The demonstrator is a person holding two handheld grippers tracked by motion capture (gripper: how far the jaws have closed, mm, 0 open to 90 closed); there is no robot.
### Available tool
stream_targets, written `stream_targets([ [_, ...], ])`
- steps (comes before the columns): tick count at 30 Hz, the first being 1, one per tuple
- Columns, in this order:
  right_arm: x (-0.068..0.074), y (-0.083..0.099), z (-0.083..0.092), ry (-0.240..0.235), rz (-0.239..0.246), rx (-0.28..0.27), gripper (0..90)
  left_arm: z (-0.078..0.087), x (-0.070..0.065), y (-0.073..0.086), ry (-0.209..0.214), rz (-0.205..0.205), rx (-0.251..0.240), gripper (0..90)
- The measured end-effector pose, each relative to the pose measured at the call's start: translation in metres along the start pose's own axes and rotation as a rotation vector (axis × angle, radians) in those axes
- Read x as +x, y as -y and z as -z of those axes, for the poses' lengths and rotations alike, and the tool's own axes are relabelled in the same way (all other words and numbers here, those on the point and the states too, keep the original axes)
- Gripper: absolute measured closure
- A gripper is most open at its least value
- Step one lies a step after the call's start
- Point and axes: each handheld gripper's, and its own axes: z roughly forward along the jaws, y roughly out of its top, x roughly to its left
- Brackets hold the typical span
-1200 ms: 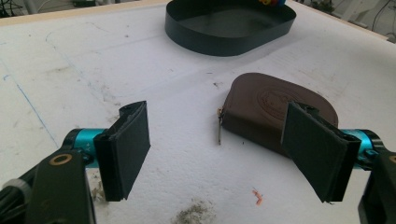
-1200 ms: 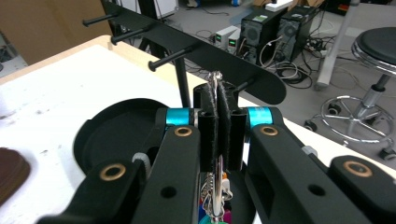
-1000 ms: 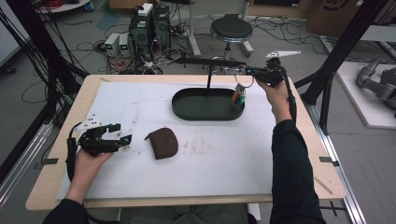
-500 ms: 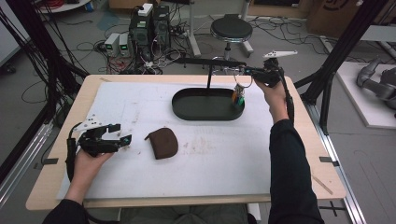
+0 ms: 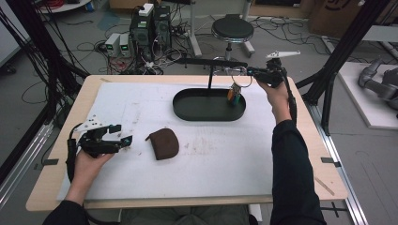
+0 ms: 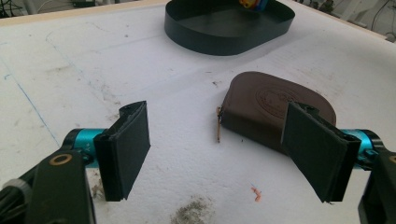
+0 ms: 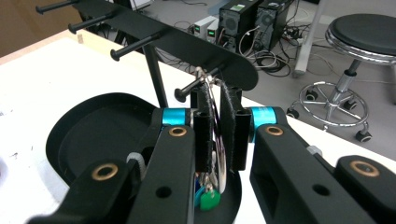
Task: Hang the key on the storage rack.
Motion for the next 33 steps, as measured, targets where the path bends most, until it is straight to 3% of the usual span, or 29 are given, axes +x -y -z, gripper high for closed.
stream_targets([
  [6, -0.002, 0.001, 0.004, 0.010, 0.001, -0.001, 83.4, -0.002, 0.000, 0.000, 0.001, -0.003, 0.006, 23.7],
  [11, -0.002, 0.002, 0.009, 0.025, 0.009, -0.004, 76.1, -0.002, 0.001, 0.000, 0.001, -0.003, 0.007, 23.7],
  [16, -0.002, 0.006, 0.021, 0.050, 0.002, -0.010, 60.0, -0.002, 0.001, 0.000, 0.000, -0.005, 0.006, 23.7],
  [19, 0.000, 0.010, 0.033, 0.058, 0.005, -0.005, 53.1, -0.002, 0.002, -0.001, -0.002, -0.009, 0.003, 23.7],
  [23, 0.003, 0.014, 0.050, 0.054, -0.007, 0.050, 42.5, -0.002, 0.003, -0.002, -0.008, -0.007, 0.002, 23.7],
  [26, 0.012, 0.019, 0.069, 0.065, 0.028, -0.004, 42.3, -0.001, 0.003, -0.004, -0.011, -0.009, -0.002, 23.7],
  [30, 0.021, 0.029, 0.091, 0.051, 0.040, -0.006, 37.5, -0.001, 0.005, -0.005, -0.017, -0.009, -0.001, 23.7],
  [33, 0.029, 0.041, 0.106, 0.034, 0.042, -0.040, 36.3, -0.001, 0.006, -0.006, -0.021, -0.008, -0.004, 23.7],
])
